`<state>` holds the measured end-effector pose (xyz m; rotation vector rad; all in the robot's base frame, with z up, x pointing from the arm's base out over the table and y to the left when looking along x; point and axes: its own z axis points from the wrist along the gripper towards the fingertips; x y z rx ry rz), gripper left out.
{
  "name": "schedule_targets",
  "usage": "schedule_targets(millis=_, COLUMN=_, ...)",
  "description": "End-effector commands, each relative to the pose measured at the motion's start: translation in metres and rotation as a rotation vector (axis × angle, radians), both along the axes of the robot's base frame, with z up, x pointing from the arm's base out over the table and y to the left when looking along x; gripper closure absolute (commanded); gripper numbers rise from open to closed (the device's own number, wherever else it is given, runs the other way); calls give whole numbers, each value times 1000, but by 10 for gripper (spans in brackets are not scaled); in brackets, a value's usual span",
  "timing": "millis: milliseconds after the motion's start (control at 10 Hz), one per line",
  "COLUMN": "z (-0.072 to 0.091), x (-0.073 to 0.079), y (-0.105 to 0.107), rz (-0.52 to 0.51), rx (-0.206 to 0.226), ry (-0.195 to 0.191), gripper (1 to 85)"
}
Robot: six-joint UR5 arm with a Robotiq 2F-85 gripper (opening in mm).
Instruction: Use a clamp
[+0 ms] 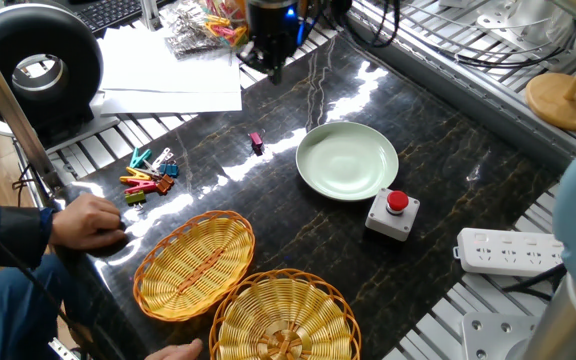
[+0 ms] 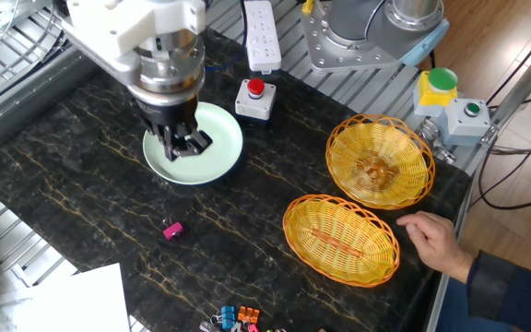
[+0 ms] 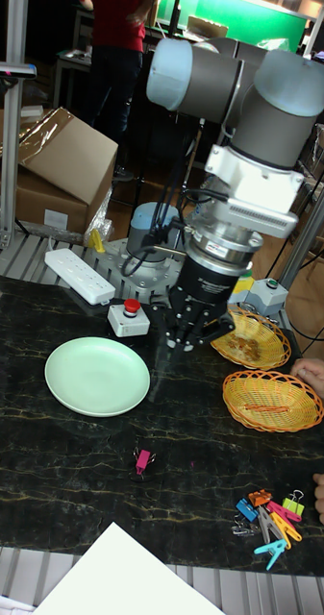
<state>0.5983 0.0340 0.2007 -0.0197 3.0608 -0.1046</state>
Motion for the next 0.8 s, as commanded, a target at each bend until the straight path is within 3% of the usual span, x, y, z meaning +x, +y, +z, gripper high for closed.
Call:
schedule_targets(millis=0, z=11, x=15, y=13, rz=28, rx=23, ry=-44, gripper=847)
schedule_targets(millis=100, z=17, x=19, y=20, rz=28, rx=48, ry=-61, gripper=847)
schedule_targets(millis=200, z=19, x=16, y=23, rz=24, rx=62, ry=-50, gripper=847)
schedule_targets(millis=400, z=17, x=14, y=23, rz=44, rx=63, ry=-43, gripper=847)
schedule_targets(millis=700, z=15, x=23, y=28, rz=70, rx=79, ry=-76, gripper=847)
